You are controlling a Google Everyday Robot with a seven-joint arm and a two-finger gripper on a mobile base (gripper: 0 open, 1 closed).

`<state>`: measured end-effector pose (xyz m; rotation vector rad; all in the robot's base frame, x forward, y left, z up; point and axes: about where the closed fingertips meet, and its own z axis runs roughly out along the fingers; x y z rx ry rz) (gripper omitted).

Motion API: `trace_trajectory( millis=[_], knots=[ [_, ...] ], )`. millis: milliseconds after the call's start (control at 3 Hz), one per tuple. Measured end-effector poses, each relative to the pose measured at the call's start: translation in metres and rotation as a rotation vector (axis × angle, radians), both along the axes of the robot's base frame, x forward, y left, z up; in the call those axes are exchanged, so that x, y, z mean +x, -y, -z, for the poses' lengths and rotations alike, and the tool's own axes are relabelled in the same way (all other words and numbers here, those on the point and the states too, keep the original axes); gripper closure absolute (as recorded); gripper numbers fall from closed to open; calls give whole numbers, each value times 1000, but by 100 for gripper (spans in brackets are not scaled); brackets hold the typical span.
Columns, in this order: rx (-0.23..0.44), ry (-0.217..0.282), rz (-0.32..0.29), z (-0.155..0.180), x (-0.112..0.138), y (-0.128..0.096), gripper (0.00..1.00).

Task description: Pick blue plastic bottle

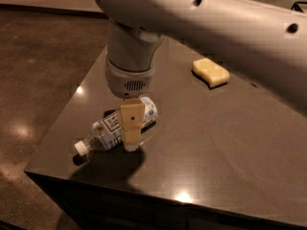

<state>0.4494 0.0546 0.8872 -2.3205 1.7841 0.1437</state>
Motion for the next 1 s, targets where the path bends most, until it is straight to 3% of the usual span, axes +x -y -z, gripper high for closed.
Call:
trace_trajectory(
  millis=[667, 1000],
  knots=[
    [-43, -24, -37, 19, 11, 6, 0],
    [-58, -44, -48, 26, 12, 10, 16]
  ],
)
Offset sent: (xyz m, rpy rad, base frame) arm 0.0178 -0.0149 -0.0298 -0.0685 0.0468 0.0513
